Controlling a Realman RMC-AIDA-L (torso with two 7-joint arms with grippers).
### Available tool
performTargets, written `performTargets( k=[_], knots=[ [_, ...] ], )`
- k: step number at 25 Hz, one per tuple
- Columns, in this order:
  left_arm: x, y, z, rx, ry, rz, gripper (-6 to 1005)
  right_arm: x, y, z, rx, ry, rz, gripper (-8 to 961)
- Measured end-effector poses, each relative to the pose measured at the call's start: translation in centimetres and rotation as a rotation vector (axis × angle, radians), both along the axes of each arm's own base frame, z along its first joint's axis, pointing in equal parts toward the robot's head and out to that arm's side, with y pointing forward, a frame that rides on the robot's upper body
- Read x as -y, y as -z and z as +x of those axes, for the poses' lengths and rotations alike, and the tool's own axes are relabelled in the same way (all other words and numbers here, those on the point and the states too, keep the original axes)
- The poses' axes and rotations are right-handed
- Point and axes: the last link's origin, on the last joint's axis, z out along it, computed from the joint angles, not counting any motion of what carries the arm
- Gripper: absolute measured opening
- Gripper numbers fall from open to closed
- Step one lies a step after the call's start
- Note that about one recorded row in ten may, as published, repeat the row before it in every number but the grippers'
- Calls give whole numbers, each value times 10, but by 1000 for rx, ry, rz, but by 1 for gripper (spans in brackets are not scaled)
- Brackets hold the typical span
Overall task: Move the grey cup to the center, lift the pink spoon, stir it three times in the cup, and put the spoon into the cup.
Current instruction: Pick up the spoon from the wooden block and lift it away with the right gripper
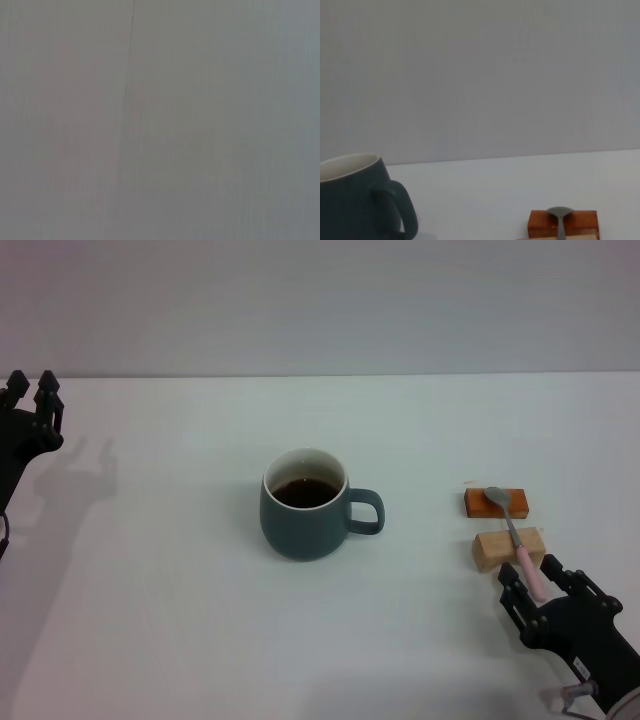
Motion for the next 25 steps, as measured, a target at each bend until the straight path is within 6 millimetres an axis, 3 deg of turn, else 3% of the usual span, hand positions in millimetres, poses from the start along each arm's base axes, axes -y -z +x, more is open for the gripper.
performTargets(
  k=[25],
  knots=[
    [5, 1, -4, 0, -12, -3, 322, -16, 1, -1, 19, 5, -23, 502]
  ],
)
